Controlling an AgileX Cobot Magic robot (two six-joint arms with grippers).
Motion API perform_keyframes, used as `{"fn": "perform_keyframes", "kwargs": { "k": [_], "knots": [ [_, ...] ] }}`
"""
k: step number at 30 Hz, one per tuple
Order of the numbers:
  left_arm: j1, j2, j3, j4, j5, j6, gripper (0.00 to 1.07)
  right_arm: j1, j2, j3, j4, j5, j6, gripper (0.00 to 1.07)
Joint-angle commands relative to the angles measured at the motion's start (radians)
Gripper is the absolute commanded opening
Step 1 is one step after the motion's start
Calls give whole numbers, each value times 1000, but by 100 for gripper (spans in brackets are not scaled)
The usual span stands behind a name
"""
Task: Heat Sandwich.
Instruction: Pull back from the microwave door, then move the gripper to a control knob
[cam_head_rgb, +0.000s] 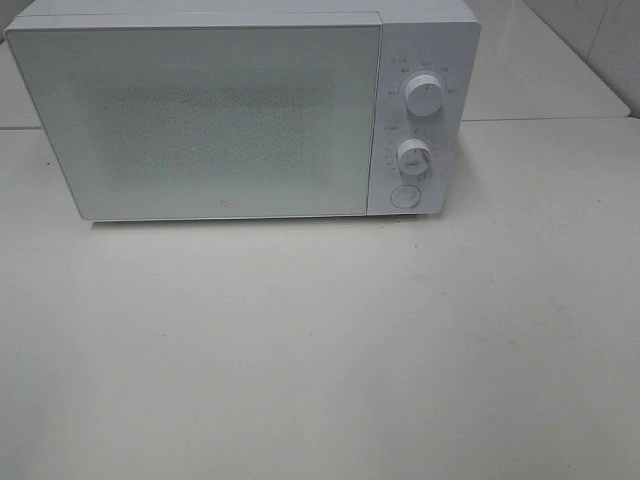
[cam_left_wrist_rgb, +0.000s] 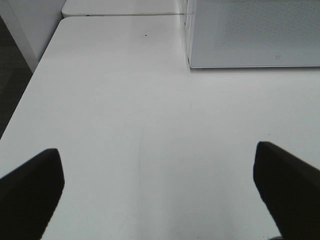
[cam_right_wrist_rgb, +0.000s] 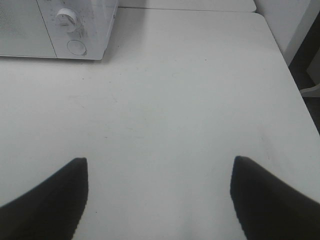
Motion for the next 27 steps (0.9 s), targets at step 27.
{"fn": "perform_keyframes", "kwargs": {
  "k": [27],
  "knots": [
    [1,-26,4,0,-10,0,98,-7,179,-56,29,-298,10,76]
  ]
}}
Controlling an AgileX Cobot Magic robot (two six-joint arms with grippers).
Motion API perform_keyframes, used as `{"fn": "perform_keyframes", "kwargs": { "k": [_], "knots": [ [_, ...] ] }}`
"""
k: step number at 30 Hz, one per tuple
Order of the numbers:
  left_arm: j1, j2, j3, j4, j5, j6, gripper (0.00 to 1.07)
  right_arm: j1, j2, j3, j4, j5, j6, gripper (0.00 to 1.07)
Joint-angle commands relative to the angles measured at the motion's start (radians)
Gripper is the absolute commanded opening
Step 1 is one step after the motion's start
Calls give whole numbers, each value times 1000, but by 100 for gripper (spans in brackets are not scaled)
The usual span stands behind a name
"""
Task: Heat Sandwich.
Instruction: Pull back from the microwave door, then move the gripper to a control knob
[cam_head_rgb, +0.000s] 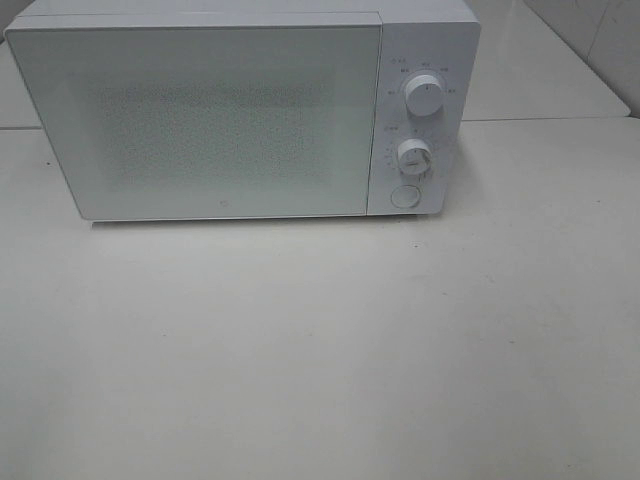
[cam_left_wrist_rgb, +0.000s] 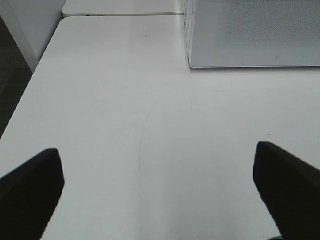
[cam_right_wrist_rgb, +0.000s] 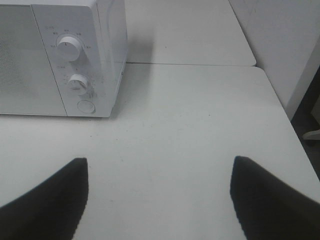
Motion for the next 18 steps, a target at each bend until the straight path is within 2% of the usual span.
{"fn": "perform_keyframes", "kwargs": {
  "k": [1,11,18],
  "knots": [
    [1,-26,4,0,-10,0,98,-7,27,-6,6,-64,10,76],
    [1,-26,4,0,-10,0,98,-7,122,3,6,-175,10,76],
    [1,-26,4,0,-10,0,98,-7,189,58,6,-290,10,76]
  ]
}}
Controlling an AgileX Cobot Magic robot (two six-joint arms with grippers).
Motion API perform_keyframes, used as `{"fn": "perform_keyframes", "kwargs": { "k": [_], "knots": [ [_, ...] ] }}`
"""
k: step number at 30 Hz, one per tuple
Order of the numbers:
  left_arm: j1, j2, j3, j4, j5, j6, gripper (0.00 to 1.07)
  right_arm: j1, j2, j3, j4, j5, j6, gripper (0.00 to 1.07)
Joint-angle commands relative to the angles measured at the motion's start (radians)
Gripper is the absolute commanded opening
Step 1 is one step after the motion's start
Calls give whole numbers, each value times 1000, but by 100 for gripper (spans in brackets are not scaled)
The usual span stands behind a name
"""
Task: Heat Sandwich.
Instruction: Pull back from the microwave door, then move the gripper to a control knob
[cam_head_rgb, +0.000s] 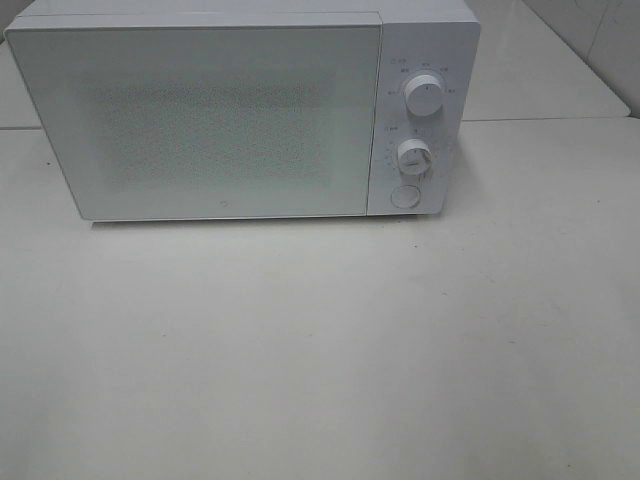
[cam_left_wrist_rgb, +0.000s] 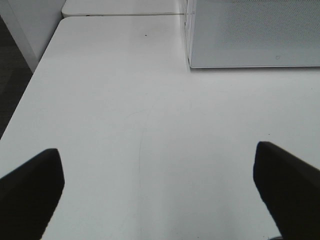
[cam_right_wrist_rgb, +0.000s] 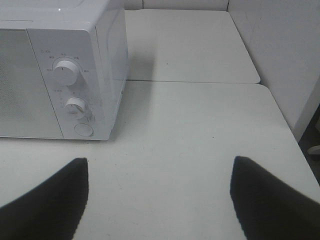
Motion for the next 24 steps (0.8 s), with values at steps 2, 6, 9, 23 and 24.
{"fn": "perform_keyframes", "kwargs": {
  "k": [2,6,9,23,24],
  "knots": [
    [1,-26,4,0,-10,0,98,-7,43,41,4,-94,10,76],
    [1,-26,4,0,-10,0,98,-7,93,63,4,-154,10,76],
    [1,-26,4,0,-10,0,98,-7,134,81,4,-213,10,76],
    [1,-26,4,0,-10,0,98,-7,375,133,4,-519,10,76],
    [1,-26,4,0,-10,0,98,-7,394,133,4,-542,10,76]
  ]
}}
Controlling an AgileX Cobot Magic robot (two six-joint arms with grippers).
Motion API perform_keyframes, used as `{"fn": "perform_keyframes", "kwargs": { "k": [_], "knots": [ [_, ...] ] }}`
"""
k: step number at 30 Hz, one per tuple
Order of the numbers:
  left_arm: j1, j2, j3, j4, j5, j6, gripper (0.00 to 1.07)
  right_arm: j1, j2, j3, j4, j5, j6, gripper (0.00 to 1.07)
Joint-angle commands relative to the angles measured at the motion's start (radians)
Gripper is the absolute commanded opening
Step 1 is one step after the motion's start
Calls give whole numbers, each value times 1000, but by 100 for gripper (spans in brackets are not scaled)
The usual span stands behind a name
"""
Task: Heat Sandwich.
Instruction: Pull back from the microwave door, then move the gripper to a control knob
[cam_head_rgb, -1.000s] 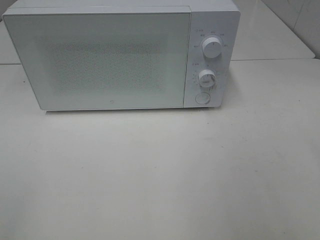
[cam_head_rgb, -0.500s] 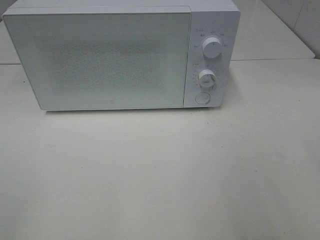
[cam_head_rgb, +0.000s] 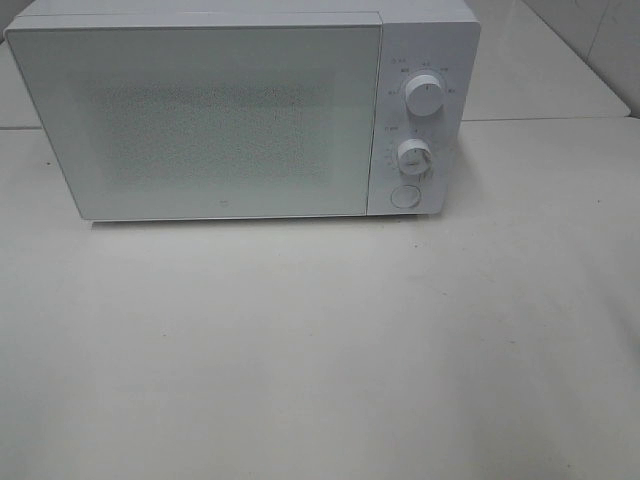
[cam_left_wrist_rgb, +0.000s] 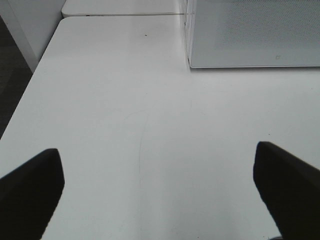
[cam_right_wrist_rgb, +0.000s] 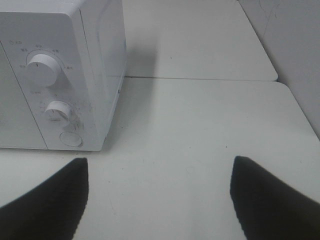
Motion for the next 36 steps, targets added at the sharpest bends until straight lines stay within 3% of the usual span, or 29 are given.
{"fn": "perform_keyframes", "kwargs": {
  "k": [1,9,24,29,36],
  "knots": [
    [1,-26,4,0,-10,0,98,-7,61,3,4,-90,10,76],
    [1,-26,4,0,-10,0,98,-7,227,3,4,-361,41,76],
    [1,-26,4,0,-10,0,98,13,467,3,4,-688,34,76],
    [1,-26,4,0,-10,0,98,89,561,3,54,-799,-51,76],
    [1,-26,4,0,-10,0,98,278,687,3,330,-962,-239,76]
  ]
}}
